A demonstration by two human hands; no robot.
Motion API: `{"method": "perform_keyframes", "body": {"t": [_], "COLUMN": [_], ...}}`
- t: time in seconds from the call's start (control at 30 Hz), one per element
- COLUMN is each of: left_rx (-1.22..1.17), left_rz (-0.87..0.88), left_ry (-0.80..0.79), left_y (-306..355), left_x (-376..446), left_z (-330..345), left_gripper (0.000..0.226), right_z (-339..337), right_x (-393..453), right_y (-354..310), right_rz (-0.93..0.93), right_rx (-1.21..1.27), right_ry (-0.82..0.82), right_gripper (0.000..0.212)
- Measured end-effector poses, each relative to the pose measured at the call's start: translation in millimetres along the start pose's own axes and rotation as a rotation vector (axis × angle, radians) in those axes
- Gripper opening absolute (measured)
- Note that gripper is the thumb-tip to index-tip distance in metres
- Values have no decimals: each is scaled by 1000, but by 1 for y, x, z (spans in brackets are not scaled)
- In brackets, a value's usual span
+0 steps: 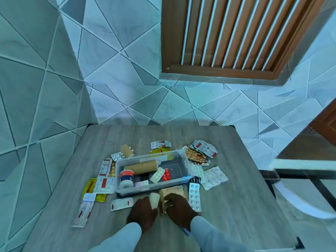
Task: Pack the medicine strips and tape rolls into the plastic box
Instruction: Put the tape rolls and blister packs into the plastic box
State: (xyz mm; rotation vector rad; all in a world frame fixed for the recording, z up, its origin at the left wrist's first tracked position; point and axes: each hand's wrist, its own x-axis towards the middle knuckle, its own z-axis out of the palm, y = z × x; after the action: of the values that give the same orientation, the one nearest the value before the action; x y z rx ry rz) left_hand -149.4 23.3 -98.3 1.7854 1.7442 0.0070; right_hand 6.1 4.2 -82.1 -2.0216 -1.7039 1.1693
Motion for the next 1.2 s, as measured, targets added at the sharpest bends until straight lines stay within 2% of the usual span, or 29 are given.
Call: {"method": "perform_keyframes", "body": {"t": [0.17, 0.27, 0.37, 0.47, 0.53, 0.6, 0.67, 0.7, 0.77, 0.8, 0.9, 0.93, 1.07, 1.2], "left_rx": [-135, -291, -445, -524, -548, -525, -505, -479, -429, -420, -330, -240, 171, 415], "left_rz": [-140, -147, -99, -15, 33, 92, 159, 183, 209, 217, 227, 262, 392, 443], "left_ry": [17, 70, 161, 212, 208, 170, 100, 67, 36, 36, 53, 68, 176, 116], "left_y": [11, 13, 22, 34, 38, 38, 34, 31, 23, 17, 5, 0, -15, -25], "left_x": [-20, -34, -44, -48, -49, -47, -38, -31, -16, -6, 18, 28, 58, 79], "left_z": [4, -6, -28, -54, -68, -79, -90, -95, -101, -105, -112, -115, -121, -125], "left_gripper": [45, 39, 30, 20, 13, 19, 25, 26, 31, 41, 91, 97, 86, 66], "right_z": [3, 11, 4, -9, -15, -19, -23, -24, -27, -28, -29, -27, -18, 1], "right_x": [-12, -8, -12, -8, -1, 7, 17, 24, 37, 46, 69, 78, 104, 119], "right_y": [7, 6, -18, -41, -52, -60, -69, -72, -78, -82, -91, -96, -100, -97], "right_rz": [5, 41, 15, -8, -30, -64, -85, -77, -61, -55, -3, 5, 52, 111], "right_rx": [122, 306, 415, 521, 549, 539, 489, 454, 396, 373, 283, 245, 107, -22], "right_ry": [-2, 21, 20, 54, 93, 75, 56, 65, 81, 87, 113, 114, 82, 22], "right_gripper": [32, 33, 34, 22, 19, 22, 37, 45, 49, 49, 49, 45, 44, 51]}}
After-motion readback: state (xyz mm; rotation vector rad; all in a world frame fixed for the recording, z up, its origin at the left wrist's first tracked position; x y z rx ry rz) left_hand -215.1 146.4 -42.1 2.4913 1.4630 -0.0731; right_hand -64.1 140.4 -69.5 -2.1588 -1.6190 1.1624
